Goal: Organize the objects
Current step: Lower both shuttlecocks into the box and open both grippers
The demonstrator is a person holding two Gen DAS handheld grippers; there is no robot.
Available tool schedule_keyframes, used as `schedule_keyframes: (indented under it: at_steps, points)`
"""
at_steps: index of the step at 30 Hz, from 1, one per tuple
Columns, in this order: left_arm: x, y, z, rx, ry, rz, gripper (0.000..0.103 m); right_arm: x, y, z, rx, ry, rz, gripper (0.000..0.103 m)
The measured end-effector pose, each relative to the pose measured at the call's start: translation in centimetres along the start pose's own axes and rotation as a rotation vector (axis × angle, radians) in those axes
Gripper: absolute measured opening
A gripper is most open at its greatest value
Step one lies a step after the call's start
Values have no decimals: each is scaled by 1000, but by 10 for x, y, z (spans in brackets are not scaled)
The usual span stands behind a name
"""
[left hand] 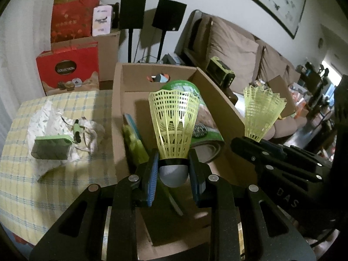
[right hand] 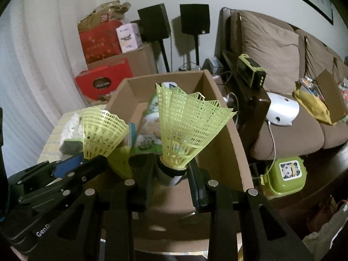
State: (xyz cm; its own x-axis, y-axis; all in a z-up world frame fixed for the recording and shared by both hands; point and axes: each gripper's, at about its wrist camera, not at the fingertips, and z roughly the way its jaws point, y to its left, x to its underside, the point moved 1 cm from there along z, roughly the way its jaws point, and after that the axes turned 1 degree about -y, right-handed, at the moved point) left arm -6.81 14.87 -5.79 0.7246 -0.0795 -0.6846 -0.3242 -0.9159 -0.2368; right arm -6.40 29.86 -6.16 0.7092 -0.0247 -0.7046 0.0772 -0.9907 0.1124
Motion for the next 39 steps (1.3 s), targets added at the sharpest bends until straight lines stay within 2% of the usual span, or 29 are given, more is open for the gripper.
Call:
schedule_keyframes:
  at_steps: [10, 13, 15, 17, 20, 22, 27, 32, 39]
  points:
    - [15, -10, 11, 15, 45, 10, 24, 15, -3, 8, -7, 46, 18, 30]
    - [18, -10, 12, 25, 55, 2, 24, 17, -6, 6, -2, 46, 26, 36]
    - [19, -9, 11, 24, 54, -5, 28, 17, -8, 5, 0, 45, 32, 38]
    - [18, -8, 9, 18, 52, -14, 42, 17, -11, 4, 5, 41, 39, 39]
    - [17, -6, 4, 16, 33, -31, 57, 15, -16, 1, 10, 31, 53, 43]
    - [15, -5, 1, 12, 24, -36, 62, 14, -19, -2, 12, 24, 60, 51]
    - [11, -5, -7, 13, 7, -39, 68, 10, -21, -12, 20, -5, 65, 63]
    - [5, -3, -16, -11, -20, -31, 79, 6, -22, -17, 17, -26, 72, 73]
    - [3, 5, -25, -44, -41, -25, 81, 4, -20, -20, 5, -42, 73, 87]
